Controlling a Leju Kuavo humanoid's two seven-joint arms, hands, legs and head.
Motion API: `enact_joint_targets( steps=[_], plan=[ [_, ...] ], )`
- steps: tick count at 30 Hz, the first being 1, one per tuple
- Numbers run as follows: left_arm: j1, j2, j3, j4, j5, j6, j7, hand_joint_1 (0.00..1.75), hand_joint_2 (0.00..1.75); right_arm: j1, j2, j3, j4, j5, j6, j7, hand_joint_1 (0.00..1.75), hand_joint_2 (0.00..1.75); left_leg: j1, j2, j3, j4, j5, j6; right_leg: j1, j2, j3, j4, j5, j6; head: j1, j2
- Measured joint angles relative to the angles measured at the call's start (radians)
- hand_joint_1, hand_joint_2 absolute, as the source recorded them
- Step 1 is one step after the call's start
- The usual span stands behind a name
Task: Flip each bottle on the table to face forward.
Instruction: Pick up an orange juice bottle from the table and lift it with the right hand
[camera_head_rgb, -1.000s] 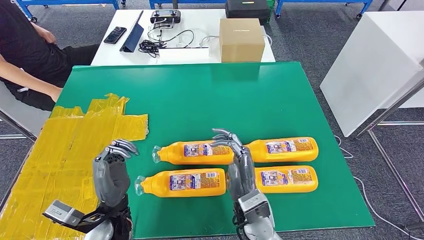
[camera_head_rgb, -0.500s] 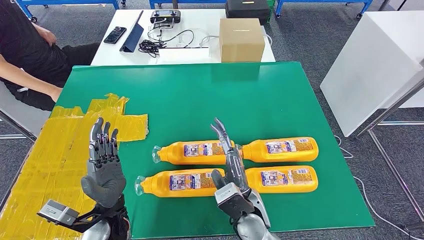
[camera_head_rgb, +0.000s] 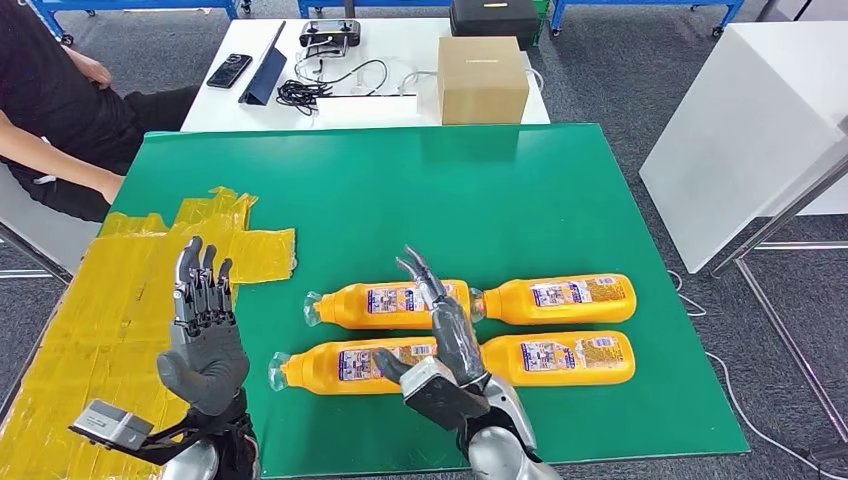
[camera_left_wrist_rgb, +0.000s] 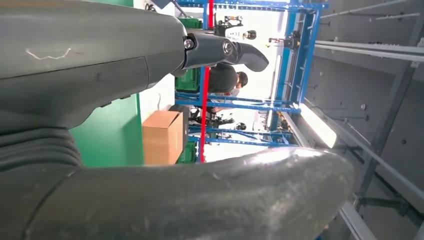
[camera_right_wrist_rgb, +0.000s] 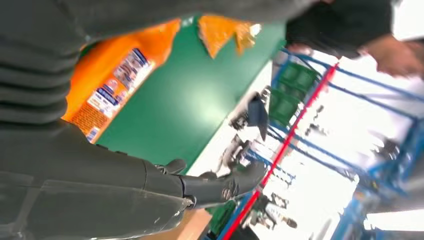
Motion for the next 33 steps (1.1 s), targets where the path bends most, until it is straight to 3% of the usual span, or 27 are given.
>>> enact_joint_targets(
  steps=[10,26,33],
  plan=[
    [0.023,-0.013,0.052,0.000,0.034,-0.062,0.000,0.00,0.00,-0.060,-0.045,0.082,0.057,0.092,0.105,0.149,0.00,1.75,0.000,0.000,-0.001,0.000,0.000,0.000,0.000,0.000,-0.001,0.000,0.000,0.000,0.000,0.000],
    [0.026,-0.019,0.082,0.003,0.042,-0.072,0.000,0.00,0.00,-0.102,-0.070,0.127,0.096,0.115,0.109,0.169,0.00,1.75,0.000,0.000,-0.001,0.000,0.000,0.000,0.000,0.000,-0.001,0.000,0.000,0.000,0.000,0.000],
    [0.026,-0.024,0.099,0.018,0.055,-0.076,0.000,0.00,0.00,-0.114,-0.082,0.149,0.103,0.212,0.099,0.289,0.00,1.75,0.000,0.000,-0.001,0.000,0.000,0.000,0.000,0.000,-0.001,0.000,0.000,0.000,0.000,0.000]
  ],
)
